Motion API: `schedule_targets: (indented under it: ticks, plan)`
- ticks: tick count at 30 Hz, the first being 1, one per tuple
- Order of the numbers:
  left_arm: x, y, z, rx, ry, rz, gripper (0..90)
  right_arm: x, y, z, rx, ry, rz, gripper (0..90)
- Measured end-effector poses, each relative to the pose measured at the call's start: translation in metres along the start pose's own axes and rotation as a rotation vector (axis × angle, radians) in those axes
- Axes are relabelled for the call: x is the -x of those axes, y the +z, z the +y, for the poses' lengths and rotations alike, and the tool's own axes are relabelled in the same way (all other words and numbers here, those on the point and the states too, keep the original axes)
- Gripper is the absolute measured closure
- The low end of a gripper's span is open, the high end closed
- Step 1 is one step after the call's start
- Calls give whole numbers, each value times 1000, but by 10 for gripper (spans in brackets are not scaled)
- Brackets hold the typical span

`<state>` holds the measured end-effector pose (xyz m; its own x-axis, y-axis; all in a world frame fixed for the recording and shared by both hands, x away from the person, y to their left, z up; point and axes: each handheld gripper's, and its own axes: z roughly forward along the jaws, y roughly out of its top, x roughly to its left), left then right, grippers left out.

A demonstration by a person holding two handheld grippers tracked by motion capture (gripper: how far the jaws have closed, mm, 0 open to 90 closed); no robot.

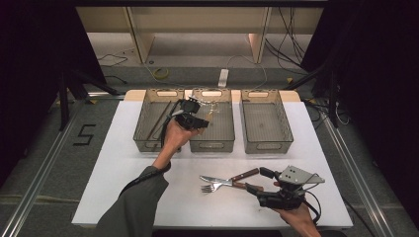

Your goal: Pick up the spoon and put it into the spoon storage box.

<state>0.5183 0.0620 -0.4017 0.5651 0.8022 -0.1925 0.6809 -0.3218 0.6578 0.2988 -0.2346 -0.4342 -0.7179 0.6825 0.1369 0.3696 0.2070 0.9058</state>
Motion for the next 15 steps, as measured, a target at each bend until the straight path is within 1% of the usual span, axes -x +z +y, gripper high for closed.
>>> schedule_targets:
  ticks: [3, 4, 5, 6, 11, 12, 15]
  plan:
    - [1, 1, -1, -5, -2, -3, 753, 0, 0, 0, 0, 0, 0, 259]
    - [1, 3, -2, -15, 2, 4, 753, 0, 0, 0, -2, 0, 0, 259]
    - [1, 3, -2, -15, 2, 4, 753, 0, 0, 0, -2, -1, 0, 259]
    - [0, 4, -3, -19, -4, 2, 753, 0, 0, 0, -2, -1, -1, 259]
    - [0, 5, -4, -35, -1, -6, 743, 0, 0, 0, -3, 1, 1, 259]
    - [0, 7, -3, -53, -12, -9, 720, 0, 0, 0, -4, 1, 1, 259]
    - [1, 6, -2, -57, -24, -9, 554, 0, 0, 0, -4, 1, 0, 259]
